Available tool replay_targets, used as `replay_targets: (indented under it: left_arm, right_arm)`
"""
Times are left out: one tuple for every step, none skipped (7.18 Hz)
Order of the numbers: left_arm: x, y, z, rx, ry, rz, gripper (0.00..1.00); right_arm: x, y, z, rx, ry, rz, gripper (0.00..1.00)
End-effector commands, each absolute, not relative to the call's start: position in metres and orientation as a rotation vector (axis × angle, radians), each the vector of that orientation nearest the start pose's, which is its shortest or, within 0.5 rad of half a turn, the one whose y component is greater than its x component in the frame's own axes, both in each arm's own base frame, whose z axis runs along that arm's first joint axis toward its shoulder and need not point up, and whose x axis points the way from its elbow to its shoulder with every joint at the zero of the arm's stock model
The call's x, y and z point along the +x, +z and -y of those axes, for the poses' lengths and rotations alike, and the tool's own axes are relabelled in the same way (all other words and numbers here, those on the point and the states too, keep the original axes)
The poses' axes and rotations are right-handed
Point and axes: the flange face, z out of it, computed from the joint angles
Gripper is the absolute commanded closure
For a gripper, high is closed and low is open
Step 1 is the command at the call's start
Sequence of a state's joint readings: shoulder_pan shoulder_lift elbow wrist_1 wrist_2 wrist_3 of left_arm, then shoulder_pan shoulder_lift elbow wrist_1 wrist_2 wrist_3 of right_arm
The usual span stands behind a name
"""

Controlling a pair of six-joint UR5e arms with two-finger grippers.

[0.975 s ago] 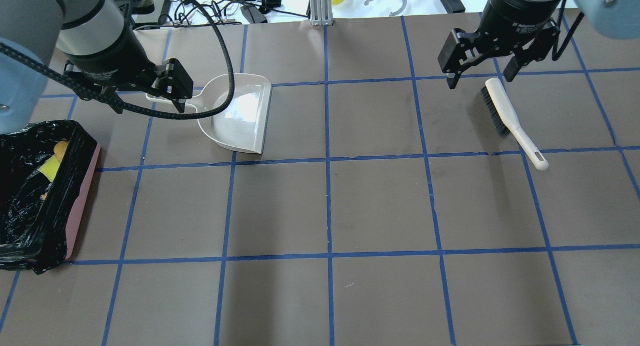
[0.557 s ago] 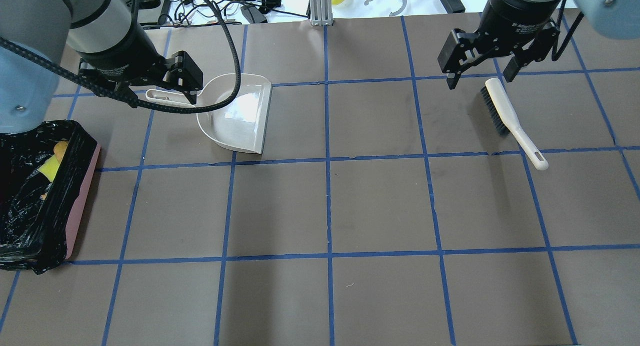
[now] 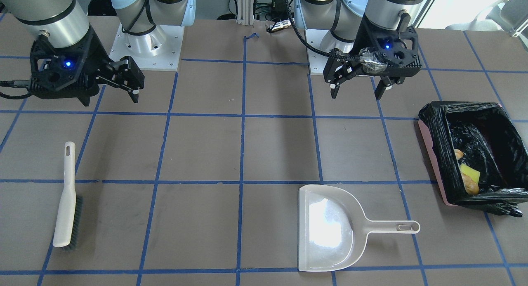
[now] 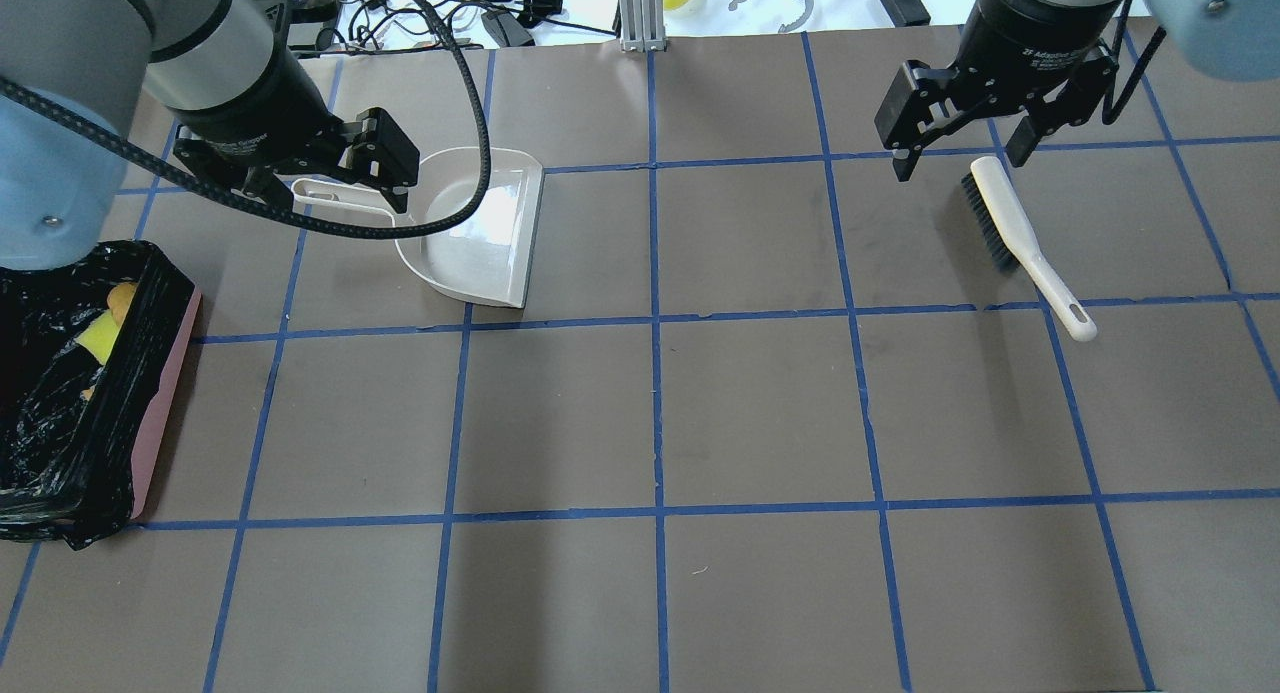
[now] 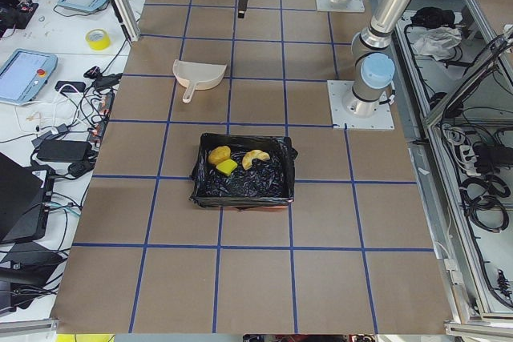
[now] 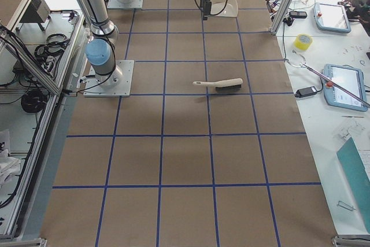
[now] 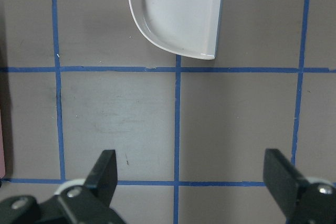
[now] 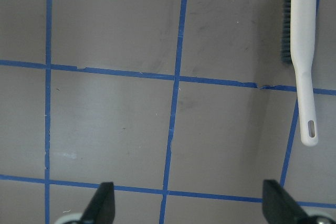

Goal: Sweep and dump trash into bin

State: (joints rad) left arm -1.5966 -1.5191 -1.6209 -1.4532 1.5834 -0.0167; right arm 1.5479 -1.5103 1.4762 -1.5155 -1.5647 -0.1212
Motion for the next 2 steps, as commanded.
replay_targets:
  left_arm:
    - [-0.1452, 0.4997, 0.4765, 0.011, -0.185, -3.133, 0.0]
    - [-0.1444, 0.4997, 0.4767, 0.004, -0.185, -3.133, 0.0]
  right_arm:
    - [0.122, 0.4977, 0.5179, -0.154, 0.033, -3.13, 0.0]
    - [0.122, 0.4977, 0.5179, -0.154, 0.033, -3.13, 0.0]
